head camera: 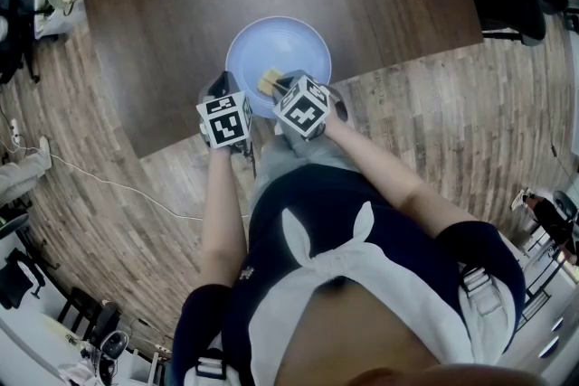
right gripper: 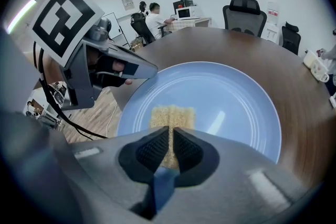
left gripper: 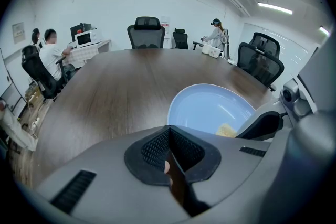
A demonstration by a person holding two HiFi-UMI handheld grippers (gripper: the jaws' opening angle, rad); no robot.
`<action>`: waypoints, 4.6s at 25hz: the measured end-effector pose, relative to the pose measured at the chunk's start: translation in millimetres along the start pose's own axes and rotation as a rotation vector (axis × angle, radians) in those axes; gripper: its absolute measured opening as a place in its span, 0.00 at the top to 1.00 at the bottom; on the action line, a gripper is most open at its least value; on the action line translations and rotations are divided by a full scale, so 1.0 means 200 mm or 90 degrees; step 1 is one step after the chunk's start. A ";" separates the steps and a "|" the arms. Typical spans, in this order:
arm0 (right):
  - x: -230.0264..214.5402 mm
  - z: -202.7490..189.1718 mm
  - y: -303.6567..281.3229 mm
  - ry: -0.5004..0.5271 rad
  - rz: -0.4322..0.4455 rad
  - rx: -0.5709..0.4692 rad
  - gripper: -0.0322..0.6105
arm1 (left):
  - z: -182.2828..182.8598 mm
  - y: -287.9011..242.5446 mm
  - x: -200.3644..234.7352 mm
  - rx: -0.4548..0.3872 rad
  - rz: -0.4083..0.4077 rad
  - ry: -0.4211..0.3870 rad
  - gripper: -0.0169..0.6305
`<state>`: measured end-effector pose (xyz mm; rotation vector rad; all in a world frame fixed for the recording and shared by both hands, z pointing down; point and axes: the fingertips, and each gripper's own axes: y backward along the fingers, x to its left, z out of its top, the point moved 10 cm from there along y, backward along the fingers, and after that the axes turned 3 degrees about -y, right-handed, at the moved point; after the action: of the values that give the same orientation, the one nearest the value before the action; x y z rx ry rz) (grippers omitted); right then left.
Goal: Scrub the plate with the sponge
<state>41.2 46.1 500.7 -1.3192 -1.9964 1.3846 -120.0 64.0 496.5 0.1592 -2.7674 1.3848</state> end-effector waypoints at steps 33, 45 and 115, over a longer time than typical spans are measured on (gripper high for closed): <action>0.16 0.00 -0.05 0.087 0.100 0.013 0.91 | 0.02 0.03 0.01 -0.004 0.007 0.001 0.98; 0.13 -0.04 -0.02 0.108 0.102 0.036 0.91 | 0.02 0.01 0.00 -0.002 0.005 -0.001 0.98; -0.26 -0.09 0.31 -0.106 -0.163 -0.185 0.85 | 0.05 0.16 0.01 -0.050 0.005 -0.020 0.98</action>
<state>110.5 15.7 464.6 -1.0372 -2.4546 1.1513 -125.2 75.4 466.2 0.1681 -2.8456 1.2829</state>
